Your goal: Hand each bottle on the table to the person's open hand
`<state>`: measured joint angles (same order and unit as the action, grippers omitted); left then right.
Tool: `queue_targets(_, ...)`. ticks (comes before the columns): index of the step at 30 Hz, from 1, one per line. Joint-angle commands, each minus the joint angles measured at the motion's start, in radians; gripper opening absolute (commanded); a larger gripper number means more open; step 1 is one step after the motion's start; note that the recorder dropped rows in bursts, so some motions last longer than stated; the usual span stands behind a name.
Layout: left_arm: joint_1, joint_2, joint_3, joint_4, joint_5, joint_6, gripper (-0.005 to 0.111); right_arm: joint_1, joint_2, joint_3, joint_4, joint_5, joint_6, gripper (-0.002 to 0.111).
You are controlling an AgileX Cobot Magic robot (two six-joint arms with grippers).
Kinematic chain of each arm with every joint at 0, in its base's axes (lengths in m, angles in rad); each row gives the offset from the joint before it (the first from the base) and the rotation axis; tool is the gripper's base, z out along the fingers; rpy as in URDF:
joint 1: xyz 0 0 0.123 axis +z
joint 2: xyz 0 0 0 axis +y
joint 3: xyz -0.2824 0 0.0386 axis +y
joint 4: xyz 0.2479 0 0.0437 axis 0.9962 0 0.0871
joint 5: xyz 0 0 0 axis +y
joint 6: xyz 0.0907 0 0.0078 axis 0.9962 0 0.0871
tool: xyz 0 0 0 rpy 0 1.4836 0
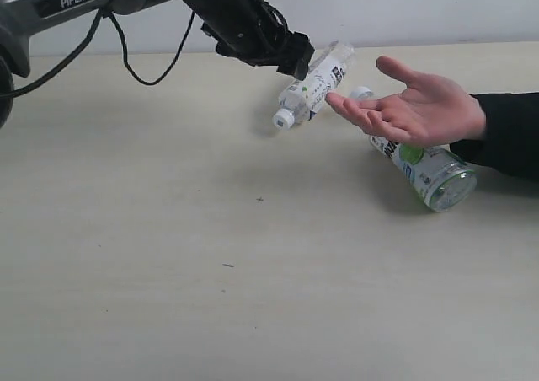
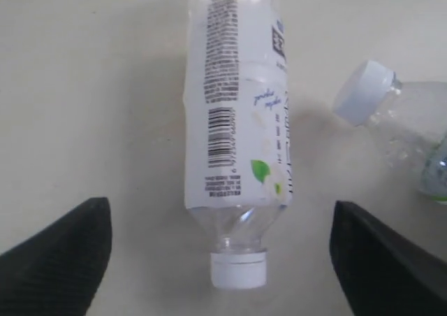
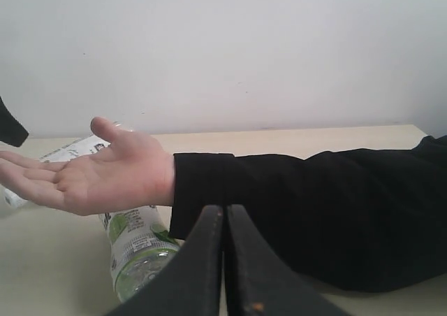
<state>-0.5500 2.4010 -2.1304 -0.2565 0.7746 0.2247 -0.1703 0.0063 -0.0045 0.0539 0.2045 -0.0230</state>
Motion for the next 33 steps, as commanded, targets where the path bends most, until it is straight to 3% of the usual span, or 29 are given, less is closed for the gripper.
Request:
queue_targets(1,-0.009,0.013,-0.009,-0.082,-0.023,0.082,0.082,-0.005,-0.006,0.004,-0.004,-0.004,0.0,0.001)
queue_targets(9,-0.048,0.017,-0.009,-0.032,-0.115,0.109,0.084,-0.005,-0.006,0.004,-0.004,-0.004,0.0,0.001)
queue_targets(33,-0.048,0.09,-0.009,0.065,-0.043,0.138,0.084,-0.005,-0.006,0.004,-0.004,-0.004,0.0,0.001)
